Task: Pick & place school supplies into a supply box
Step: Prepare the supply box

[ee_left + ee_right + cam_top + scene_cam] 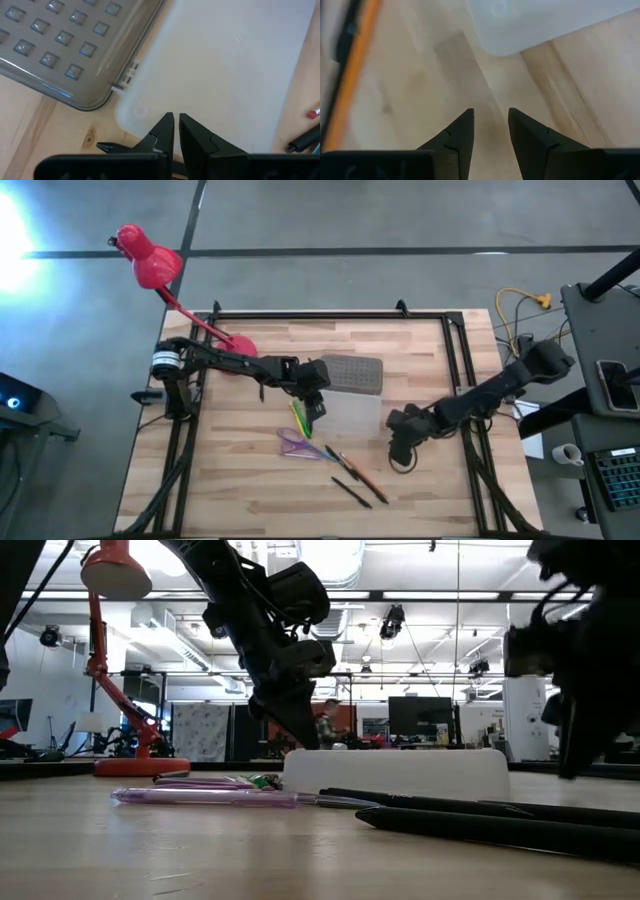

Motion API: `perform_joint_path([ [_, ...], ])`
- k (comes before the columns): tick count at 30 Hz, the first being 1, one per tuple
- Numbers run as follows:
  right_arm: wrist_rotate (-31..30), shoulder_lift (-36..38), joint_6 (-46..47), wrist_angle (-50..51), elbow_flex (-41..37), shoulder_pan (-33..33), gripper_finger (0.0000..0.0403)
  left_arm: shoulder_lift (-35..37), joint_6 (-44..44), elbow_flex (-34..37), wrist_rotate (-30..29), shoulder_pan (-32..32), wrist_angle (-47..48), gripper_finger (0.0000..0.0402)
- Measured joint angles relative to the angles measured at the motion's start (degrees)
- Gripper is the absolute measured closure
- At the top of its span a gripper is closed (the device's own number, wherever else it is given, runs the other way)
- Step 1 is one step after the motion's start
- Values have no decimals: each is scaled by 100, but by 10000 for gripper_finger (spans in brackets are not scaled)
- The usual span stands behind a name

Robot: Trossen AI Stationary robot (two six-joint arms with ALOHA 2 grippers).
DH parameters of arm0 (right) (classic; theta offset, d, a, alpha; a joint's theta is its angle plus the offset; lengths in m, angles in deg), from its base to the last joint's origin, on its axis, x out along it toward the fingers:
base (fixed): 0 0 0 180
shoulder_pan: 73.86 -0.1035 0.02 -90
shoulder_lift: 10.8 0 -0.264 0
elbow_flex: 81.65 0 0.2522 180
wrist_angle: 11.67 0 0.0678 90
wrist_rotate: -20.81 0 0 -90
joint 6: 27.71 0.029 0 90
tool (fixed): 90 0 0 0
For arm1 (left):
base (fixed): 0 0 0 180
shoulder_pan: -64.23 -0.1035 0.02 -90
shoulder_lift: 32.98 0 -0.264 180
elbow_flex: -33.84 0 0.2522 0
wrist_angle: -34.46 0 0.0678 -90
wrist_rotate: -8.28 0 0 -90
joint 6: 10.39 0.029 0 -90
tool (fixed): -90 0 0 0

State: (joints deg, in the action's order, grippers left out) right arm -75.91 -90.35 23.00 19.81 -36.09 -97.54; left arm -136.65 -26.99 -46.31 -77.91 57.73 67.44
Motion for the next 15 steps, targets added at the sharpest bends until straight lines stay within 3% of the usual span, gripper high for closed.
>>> perform_joint_path([
  [5, -346, -558, -65, -56, 164, -7, 289, -1, -4, 0, -4, 2, -26, 386],
  [12, -1793, -1010, -102, -260, 323, 55, 289, -5, -109, 22, -6, 2, -87, 386],
  [15, -1941, -1078, -262, -512, 372, 169, 289, -5, -111, 24, -24, -4, -146, 386],
])
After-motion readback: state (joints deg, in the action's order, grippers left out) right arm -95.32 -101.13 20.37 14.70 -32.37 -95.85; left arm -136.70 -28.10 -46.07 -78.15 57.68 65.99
